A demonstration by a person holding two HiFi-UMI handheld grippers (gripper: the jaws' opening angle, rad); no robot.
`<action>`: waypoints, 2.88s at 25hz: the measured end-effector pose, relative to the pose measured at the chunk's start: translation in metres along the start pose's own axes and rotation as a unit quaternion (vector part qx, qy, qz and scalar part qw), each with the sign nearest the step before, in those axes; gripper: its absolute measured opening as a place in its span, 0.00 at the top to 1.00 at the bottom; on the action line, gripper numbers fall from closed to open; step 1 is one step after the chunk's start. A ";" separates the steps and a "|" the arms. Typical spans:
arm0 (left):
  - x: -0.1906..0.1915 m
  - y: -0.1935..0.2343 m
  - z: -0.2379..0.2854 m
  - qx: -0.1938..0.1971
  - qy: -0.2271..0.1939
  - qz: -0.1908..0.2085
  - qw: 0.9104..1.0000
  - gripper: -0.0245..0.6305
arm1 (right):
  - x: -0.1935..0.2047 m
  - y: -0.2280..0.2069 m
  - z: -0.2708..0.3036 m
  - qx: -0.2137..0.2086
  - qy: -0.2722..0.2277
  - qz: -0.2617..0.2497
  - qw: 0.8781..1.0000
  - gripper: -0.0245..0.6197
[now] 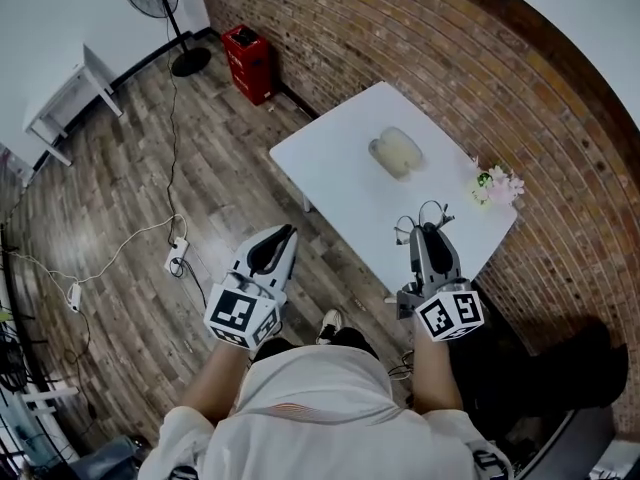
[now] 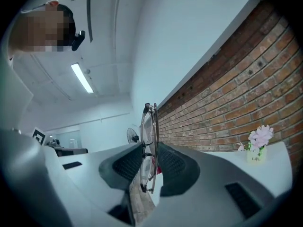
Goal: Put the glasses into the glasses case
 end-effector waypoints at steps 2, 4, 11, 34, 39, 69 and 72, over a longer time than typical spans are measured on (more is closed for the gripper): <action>0.002 -0.002 0.025 -0.001 0.002 0.001 1.000 0.90 | -0.003 -0.024 0.010 0.004 0.001 0.003 1.000 0.73; 0.005 -0.003 0.047 0.001 0.007 -0.003 1.000 0.90 | -0.006 -0.047 0.019 0.011 0.002 0.009 1.000 0.73; 0.007 -0.005 0.119 0.036 0.012 0.005 0.999 0.90 | -0.013 -0.099 0.043 0.029 0.000 0.013 0.999 0.73; 0.029 0.153 0.358 0.228 0.045 -0.026 0.972 0.90 | 0.019 -0.147 0.219 0.206 0.022 -0.027 0.978 0.73; 0.039 0.149 0.386 0.269 0.054 -0.036 0.961 0.90 | 0.022 -0.151 0.217 0.239 0.033 -0.037 0.970 0.73; 0.100 0.136 0.392 0.206 0.137 -0.055 0.967 0.90 | 0.182 -0.243 0.290 -0.022 0.442 -0.141 0.886 0.72; 0.104 0.142 0.390 0.198 0.142 -0.059 0.968 0.90 | 0.198 -0.250 0.297 -0.024 0.474 -0.176 0.862 0.72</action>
Point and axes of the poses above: the fingertips, and each gripper's own axes: z forward along the fingers, y to its left, x out of its underside, the point moved 3 cm from there along -z, backward along the fingers, and after that the axes turned 6 degrees about -y, right-handed, at the moved point
